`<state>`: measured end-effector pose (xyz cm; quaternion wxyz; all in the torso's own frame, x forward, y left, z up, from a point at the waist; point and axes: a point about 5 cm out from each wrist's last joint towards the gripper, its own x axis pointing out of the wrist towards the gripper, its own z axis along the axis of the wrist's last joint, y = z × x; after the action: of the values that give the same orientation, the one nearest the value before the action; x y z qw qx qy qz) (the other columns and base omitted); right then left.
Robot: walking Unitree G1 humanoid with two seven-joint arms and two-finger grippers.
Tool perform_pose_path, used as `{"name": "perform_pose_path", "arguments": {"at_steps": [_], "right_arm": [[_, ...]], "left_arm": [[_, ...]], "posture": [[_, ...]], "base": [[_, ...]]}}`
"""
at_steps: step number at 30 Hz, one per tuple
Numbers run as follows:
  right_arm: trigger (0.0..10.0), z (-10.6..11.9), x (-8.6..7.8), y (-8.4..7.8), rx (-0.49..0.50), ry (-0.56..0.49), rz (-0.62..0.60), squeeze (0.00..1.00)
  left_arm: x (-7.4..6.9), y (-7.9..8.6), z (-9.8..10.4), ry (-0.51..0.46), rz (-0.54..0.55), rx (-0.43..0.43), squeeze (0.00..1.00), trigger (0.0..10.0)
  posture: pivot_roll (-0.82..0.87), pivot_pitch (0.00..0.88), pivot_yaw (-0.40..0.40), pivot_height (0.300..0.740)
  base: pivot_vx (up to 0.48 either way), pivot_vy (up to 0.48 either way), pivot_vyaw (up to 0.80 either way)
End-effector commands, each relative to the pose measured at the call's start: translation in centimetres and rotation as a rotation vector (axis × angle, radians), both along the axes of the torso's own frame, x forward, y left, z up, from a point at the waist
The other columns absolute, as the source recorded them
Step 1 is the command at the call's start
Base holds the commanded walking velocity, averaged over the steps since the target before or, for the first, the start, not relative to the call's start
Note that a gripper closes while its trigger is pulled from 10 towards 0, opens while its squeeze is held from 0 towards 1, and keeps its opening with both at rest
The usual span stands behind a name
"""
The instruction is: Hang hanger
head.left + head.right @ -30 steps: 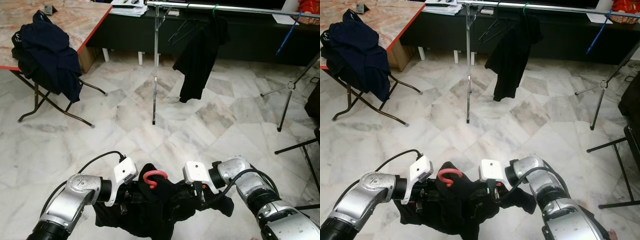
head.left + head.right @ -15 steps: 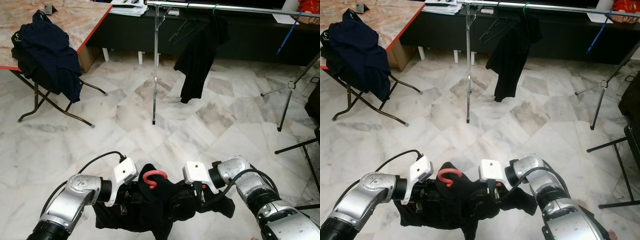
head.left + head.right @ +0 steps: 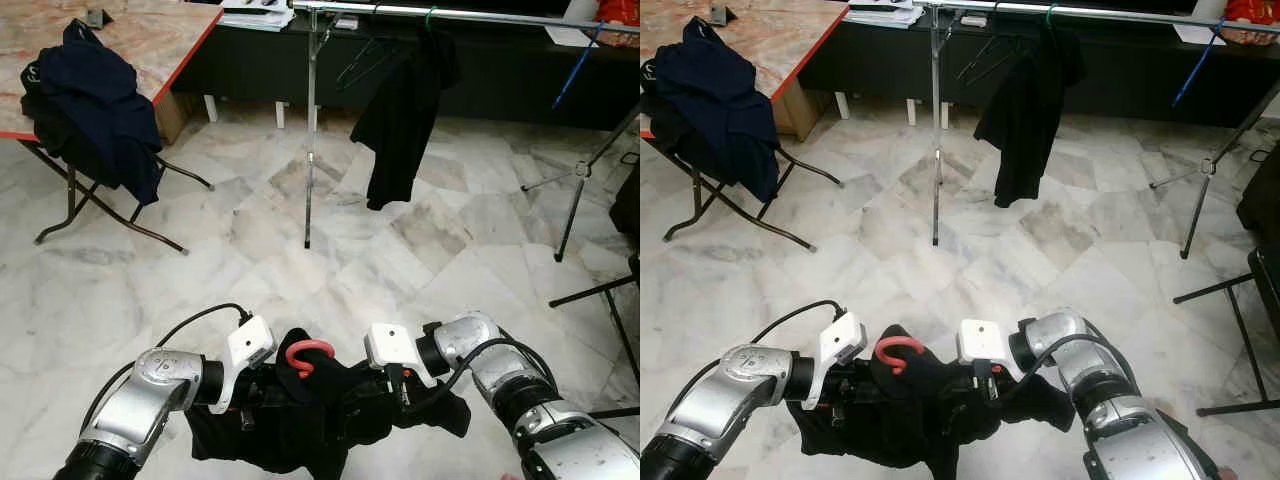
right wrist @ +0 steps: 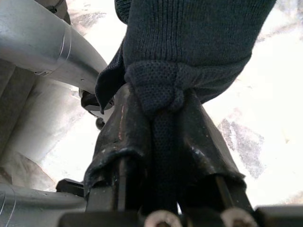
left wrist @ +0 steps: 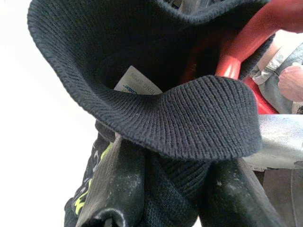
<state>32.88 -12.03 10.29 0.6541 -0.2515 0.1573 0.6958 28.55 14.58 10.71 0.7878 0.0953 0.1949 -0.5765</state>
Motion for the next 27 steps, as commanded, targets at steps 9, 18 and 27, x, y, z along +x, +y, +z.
{"name": "perform_pose_path", "arguments": {"at_steps": [9, 18, 27], "right_arm": [[10.0, 1.3, 0.7, 0.4, 0.035, -0.054, -0.011, 1.0], [10.0, 0.7, 0.6, -0.4, -0.045, -0.061, -0.011, 1.0], [10.0, 0.3, 0.3, -1.2, -0.098, -0.042, 0.011, 1.0]], "left_arm": [[-0.6, -1.1, 0.1, 0.006, -0.056, -0.03, 0.0, 0.0], [-0.6, -0.9, 0.2, 0.001, -0.044, -0.029, 0.0, 0.0], [-0.7, 0.1, -0.5, -0.002, -0.009, -0.002, 0.0, 0.0]], "posture": [[0.06, 0.194, -0.041, 0.74], [0.06, 0.195, -0.04, 0.74], [0.06, 0.193, -0.041, 0.74]], "base": [[0.0, 0.0, 0.0], [0.0, 0.0, 0.0], [0.0, 0.0, 0.0]]}}
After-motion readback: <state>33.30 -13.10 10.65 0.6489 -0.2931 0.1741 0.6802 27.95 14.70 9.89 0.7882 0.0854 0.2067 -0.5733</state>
